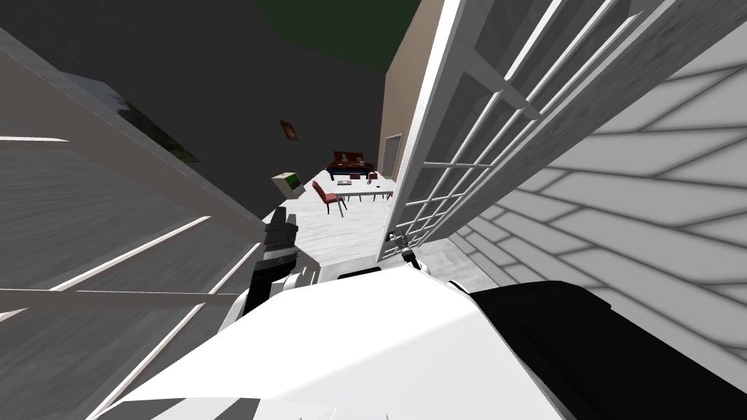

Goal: Pull the door open

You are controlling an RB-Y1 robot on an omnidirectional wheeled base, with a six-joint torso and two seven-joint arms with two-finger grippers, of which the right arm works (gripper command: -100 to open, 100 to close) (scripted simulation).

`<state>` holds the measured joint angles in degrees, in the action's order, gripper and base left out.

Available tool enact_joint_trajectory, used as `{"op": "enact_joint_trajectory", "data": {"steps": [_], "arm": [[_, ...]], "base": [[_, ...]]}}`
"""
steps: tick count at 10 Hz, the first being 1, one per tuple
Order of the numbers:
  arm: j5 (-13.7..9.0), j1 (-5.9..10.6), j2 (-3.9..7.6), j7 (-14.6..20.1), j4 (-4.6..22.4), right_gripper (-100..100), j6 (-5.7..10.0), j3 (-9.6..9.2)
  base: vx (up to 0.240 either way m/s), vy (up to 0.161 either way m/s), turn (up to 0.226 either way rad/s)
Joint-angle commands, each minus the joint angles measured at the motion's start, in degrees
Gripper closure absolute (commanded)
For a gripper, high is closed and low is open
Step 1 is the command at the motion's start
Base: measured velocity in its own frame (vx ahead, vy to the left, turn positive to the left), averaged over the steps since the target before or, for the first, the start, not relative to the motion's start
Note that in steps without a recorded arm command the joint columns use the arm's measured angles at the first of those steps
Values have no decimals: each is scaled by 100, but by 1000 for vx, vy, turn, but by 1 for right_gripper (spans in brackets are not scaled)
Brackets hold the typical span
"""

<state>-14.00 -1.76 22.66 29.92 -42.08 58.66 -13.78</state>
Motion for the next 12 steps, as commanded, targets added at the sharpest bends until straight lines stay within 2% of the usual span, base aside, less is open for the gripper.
{"op": "enact_joint_trajectory", "data": {"steps": [1,3,4,8,9,11,12], "arm": [[78,-65,-175,8,-46,-100,38,-161],[78,-65,-175,8,-46,-100,38,-161],[-128,-344,61,168,-550,-100,-202,7],[-425,-415,52,763,-644,-100,-251,-90],[-425,-415,52,830,-644,-100,-251,-90],[-625,-463,45,1178,-705,-100,-285,-157],[-625,-463,45,1270,-705,-100,-285,-157]], "base": [[5,-12,4],[4,7,1],[-17,-26,49],[-70,-16,84],[-56,-18,57],[-59,-23,65],[-57,-26,38]]}}
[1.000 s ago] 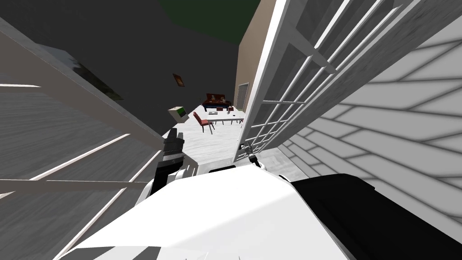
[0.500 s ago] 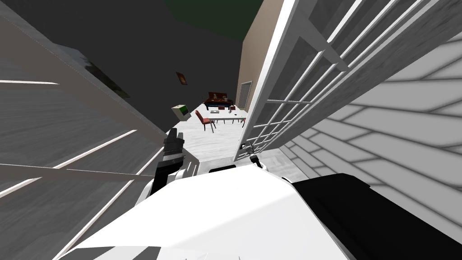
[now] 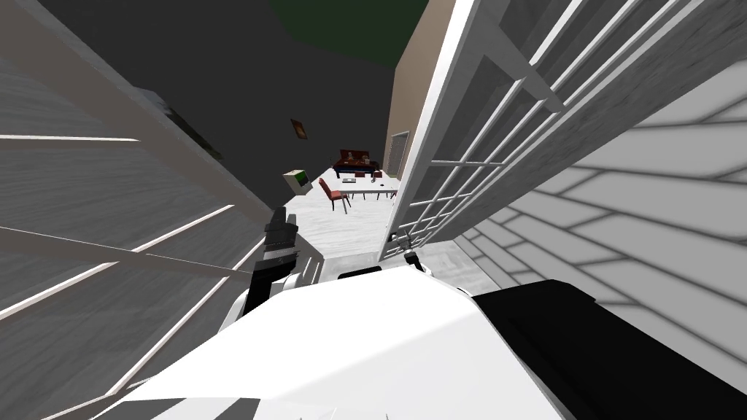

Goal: Pull the door open

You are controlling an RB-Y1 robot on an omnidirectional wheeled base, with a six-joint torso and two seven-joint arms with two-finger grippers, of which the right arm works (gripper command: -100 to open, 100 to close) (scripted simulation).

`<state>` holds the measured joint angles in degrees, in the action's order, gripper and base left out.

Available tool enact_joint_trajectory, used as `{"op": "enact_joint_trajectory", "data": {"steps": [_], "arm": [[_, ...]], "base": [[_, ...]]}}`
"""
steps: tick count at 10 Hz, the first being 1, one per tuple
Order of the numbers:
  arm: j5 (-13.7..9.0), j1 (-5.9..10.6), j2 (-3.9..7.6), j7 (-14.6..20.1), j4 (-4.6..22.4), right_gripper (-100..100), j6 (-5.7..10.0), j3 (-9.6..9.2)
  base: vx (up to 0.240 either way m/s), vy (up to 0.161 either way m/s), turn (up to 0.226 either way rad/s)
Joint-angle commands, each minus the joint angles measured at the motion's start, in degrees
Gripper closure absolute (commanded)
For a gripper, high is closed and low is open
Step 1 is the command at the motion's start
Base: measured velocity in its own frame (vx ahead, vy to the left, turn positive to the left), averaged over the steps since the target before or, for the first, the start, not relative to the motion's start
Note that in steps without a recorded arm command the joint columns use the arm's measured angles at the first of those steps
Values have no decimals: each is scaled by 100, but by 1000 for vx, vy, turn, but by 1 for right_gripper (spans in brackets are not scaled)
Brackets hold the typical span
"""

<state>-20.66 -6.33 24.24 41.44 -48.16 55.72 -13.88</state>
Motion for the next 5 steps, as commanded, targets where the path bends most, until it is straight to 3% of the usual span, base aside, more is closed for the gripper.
{"op": "enact_joint_trajectory", "data": {"steps": [1,4,5], "arm": [[-71,-33,-117,286,-131,-100,-11,-185],[-71,-33,-117,349,-131,-100,-11,-185],[-184,-60,-121,581,-165,-100,-30,-223]], "base": [[-50,-20,115],[-24,-6,22],[-28,-1,86]]}}
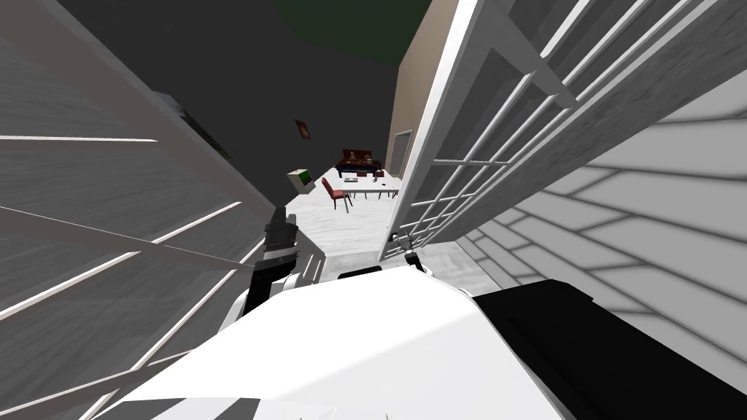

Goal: Pull the door open

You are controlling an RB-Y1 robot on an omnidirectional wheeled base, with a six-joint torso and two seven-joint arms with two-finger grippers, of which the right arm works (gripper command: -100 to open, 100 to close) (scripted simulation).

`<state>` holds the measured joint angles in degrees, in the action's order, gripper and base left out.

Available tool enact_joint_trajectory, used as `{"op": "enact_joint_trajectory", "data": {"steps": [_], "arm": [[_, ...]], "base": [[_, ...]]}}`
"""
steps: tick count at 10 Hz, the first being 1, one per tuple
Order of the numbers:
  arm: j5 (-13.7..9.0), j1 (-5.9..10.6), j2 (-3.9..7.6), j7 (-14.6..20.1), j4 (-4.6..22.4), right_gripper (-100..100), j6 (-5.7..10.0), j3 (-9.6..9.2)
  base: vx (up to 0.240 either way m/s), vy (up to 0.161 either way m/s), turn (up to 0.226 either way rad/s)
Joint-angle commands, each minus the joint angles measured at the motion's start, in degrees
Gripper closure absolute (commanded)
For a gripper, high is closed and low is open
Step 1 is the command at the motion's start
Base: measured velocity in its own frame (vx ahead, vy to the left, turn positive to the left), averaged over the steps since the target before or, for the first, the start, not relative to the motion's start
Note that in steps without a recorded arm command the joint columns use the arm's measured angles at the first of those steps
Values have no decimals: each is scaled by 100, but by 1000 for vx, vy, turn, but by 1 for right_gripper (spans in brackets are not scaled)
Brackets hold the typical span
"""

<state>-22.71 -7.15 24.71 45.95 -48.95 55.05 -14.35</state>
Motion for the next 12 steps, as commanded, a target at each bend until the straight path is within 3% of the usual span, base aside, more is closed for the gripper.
{"op": "enact_joint_trajectory", "data": {"steps": [1,2,3,6,7,10,11,12], "arm": [[21,21,-169,130,-85,-100,37,-176],[21,21,-169,130,-85,-100,37,-176],[-98,-8,-174,364,-120,-100,16,-218],[-98,-8,-174,365,-120,-100,16,-218],[-219,-37,-179,600,-155,-100,-6,-260],[-219,-37,-179,600,-155,-100,-6,-260],[-342,-67,-184,835,-189,-100,-28,-304],[-342,-67,-184,835,-189,-100,-28,-304]], "base": [[-42,-18,36],[-17,3,19],[-36,-13,69],[-19,-10,11],[-39,-19,124],[-21,-5,19],[-38,-11,102],[-35,-21,64]]}}
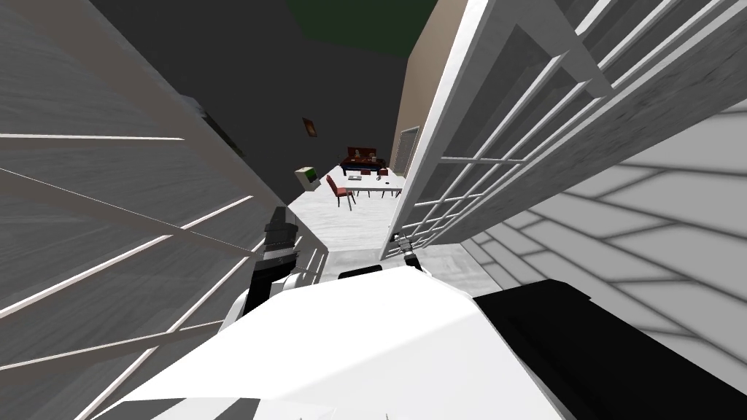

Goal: Pull the door open

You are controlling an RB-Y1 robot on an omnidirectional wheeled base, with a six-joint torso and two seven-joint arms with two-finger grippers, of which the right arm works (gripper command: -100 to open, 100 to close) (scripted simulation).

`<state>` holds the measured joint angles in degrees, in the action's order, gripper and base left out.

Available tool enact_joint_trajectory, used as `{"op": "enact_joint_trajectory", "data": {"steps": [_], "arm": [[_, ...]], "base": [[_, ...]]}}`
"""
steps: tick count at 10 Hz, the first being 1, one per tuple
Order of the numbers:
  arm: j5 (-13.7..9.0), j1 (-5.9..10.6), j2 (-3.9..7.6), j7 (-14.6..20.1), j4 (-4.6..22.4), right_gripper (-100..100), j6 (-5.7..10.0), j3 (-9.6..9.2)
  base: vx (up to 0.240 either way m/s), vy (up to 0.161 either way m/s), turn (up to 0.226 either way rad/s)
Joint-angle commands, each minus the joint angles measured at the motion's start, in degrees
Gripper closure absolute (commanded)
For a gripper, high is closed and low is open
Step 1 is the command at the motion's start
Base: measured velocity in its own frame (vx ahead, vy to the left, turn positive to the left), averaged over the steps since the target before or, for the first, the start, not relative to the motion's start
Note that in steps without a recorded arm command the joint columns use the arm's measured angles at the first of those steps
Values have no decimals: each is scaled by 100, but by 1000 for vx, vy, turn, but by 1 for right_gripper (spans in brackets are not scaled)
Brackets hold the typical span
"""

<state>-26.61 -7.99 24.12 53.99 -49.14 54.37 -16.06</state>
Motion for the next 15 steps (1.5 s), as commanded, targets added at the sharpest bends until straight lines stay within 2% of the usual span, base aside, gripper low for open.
{"op": "enact_joint_trajectory", "data": {"steps": [1,2,11,12,15], "arm": [[48,17,-125,31,-170,-100,39,-133],[-75,-13,-131,267,-204,-100,17,-177],[-75,-13,-131,267,-204,-100,17,-177],[-152,-58,-107,310,-152,-100,-173,78],[-154,66,-280,478,-38,-100,-212,298]], "base": [[-18,-10,-4],[-46,-20,78],[-7,-3,3],[-72,-46,144],[-121,-75,188]]}}
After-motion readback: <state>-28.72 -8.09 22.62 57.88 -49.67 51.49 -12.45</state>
